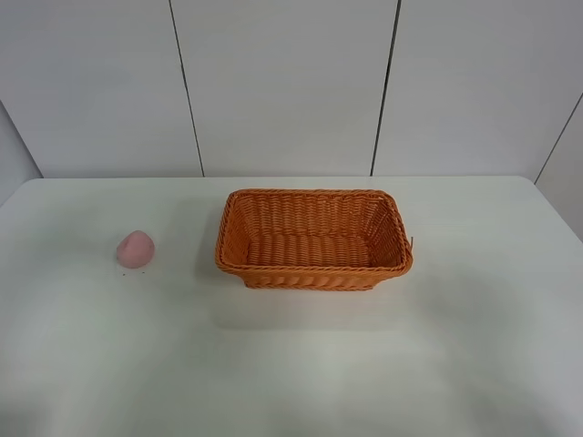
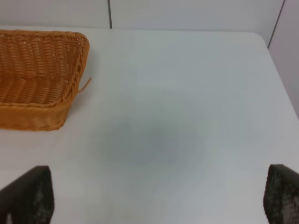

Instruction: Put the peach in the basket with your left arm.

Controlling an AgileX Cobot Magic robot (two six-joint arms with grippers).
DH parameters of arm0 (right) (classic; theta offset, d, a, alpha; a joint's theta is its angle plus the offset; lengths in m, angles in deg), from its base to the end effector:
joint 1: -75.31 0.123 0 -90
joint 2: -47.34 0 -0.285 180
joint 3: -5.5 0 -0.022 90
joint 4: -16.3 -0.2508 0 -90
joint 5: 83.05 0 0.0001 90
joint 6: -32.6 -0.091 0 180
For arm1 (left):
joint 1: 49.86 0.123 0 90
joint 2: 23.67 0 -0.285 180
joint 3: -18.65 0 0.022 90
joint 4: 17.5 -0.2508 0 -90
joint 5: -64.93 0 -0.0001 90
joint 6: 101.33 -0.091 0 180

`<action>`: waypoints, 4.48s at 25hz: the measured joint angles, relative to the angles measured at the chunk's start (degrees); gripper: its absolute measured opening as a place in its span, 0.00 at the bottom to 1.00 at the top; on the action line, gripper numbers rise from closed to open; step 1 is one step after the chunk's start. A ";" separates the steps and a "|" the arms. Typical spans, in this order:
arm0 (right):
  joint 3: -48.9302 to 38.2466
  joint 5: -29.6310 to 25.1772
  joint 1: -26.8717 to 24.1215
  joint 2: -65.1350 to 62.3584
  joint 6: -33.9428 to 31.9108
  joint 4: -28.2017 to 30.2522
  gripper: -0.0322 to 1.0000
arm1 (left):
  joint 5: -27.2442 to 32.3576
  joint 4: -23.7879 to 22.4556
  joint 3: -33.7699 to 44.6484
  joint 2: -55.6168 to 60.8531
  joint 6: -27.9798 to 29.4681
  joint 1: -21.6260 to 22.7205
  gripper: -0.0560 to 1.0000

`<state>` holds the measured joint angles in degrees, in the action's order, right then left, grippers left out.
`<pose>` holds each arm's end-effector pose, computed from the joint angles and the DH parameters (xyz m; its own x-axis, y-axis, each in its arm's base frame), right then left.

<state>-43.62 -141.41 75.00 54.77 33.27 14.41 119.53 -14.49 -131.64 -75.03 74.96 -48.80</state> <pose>-0.0030 0.0026 0.2781 -0.4211 0.0079 -0.9070 -0.0177 0.9997 0.0169 0.1299 -0.0015 0.3412 -0.7139 0.0211 -0.6999 0.0359 0.9993 -0.0066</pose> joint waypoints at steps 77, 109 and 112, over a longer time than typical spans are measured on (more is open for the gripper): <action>0.00 0.00 0.00 0.00 0.00 0.00 0.70 | 11.60 0.66 -80.11 -90.86 2.42 -33.32 0.10; 0.00 0.00 0.00 0.00 0.00 0.00 0.70 | 12.35 1.47 -81.47 -88.75 -1.01 -17.87 0.78; 0.00 0.00 0.00 0.00 0.00 0.00 0.70 | 12.35 1.44 -81.47 -88.75 -1.76 -12.78 0.78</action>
<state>-43.62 -141.41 75.00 54.77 33.27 14.41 131.88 -13.05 -213.11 -163.78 73.20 -61.57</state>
